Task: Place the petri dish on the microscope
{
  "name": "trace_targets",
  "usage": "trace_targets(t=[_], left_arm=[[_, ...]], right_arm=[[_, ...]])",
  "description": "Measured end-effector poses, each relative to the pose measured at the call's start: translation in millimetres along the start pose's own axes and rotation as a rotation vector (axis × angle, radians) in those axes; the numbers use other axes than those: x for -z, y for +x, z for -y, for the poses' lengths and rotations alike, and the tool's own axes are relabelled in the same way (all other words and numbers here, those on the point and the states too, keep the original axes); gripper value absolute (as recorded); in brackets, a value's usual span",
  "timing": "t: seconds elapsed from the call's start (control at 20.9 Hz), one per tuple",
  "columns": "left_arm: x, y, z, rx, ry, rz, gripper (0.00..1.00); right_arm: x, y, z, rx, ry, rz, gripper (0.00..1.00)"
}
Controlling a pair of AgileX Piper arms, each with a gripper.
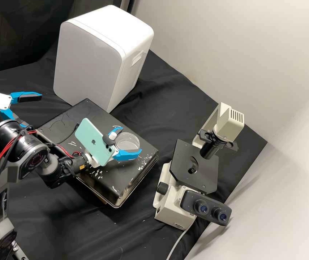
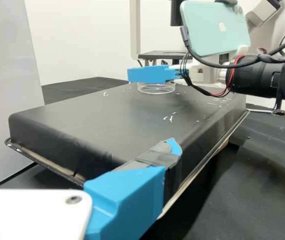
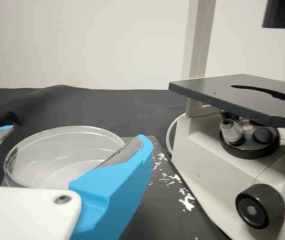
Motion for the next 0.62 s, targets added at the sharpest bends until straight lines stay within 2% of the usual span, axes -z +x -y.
trace_targets(t=[0.34, 0.48, 0.62], left_arm=[[0.5, 0.0, -0.2, -0.002, -0.002, -0.005, 1.0], [0.6, 0.0, -0.2, -0.003, -0.003, -0.007, 1.0], [0.6, 0.0, -0.2, -0.003, -0.003, -0.007, 1.0]], right_arm=[[-1.7, 0.3, 0.0, -0.003, 0.002, 0.009, 0.0], [-6.0, 4.3, 4.2, 0.002, 0.001, 0.031, 0.0], [-5.0, 10.8, 4.5, -0.007, 0.005, 0.027, 0.0]])
